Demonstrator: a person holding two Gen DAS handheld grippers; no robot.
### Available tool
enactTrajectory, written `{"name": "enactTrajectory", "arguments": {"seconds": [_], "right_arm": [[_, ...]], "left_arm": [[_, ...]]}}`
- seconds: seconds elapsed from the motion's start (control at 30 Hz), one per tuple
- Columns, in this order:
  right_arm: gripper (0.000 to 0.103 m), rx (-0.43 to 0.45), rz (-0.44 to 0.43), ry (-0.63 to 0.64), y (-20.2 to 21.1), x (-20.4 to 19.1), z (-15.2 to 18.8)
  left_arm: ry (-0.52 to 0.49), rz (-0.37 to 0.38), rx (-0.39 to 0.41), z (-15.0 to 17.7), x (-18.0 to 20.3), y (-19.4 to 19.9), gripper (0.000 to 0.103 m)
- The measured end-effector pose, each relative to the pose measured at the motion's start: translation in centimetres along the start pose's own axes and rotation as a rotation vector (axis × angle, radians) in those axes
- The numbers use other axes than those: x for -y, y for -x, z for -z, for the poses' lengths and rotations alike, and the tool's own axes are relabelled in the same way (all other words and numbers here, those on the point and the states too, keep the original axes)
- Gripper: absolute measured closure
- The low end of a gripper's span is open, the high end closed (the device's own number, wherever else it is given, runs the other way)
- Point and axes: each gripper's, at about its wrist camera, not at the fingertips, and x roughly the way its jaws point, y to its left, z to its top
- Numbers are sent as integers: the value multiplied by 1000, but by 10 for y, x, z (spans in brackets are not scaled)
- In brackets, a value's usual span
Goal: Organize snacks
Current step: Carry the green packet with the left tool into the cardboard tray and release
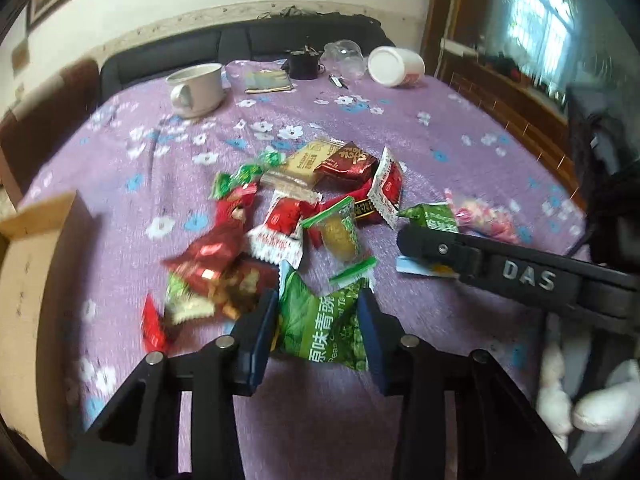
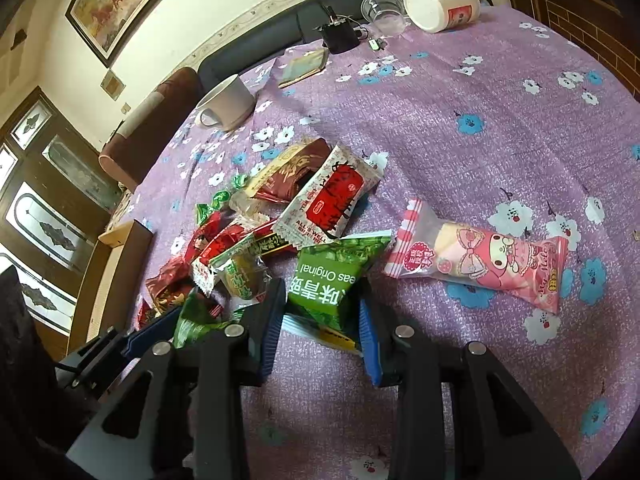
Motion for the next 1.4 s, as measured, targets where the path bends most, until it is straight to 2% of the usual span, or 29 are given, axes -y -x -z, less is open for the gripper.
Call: {"name": "enactTrajectory", "arguments": {"seconds": [0.13,0.27,0.37,0.47,0.57,0.63,0.73,0.83,0.93,1.0,1.07,1.1,1.2,1.3,1.4], "right_arm": [[66,7,-17,5,2,-2,1],[66,40,-31,37,7,-11,4],[66,65,-29,62,12,-18,7],[66,98,-12,100,23,-30,12],[66,115,-70,156,44,-60,25],[66,93,-131,204,51,-86,33],[66,13,-241,332,49,-151,51],[66,-94,-335,430,32,-209,74],[66,-195,-412,478,10,-256,96],[66,-229,-420,539,-6,-292,112],[66,-271,-420,579,-21,-314,127],[65,-292,-413,596,-31,-322,133],[64,-320,-366,646,-56,-343,150],[61,-335,-358,632,-56,-343,152],[50,-295,-387,601,-32,-326,140]], "left_arm": [[93,60,56,13,-24,39,64],[183,68,152,30,-61,95,64],[240,7,223,40,-96,133,64],[309,-74,258,59,-137,165,64],[376,-154,258,81,-178,183,64],[421,-194,240,93,-199,187,64],[473,-267,202,105,-225,184,64],[519,-327,164,113,-244,180,63],[552,-359,159,116,-257,182,59],[578,-344,177,117,-264,185,58],[614,-308,208,121,-268,193,52],[634,-293,227,124,-270,199,49],[673,-259,275,129,-272,209,48],[674,-229,339,130,-268,220,44],[644,-192,387,123,-256,224,43]]}}
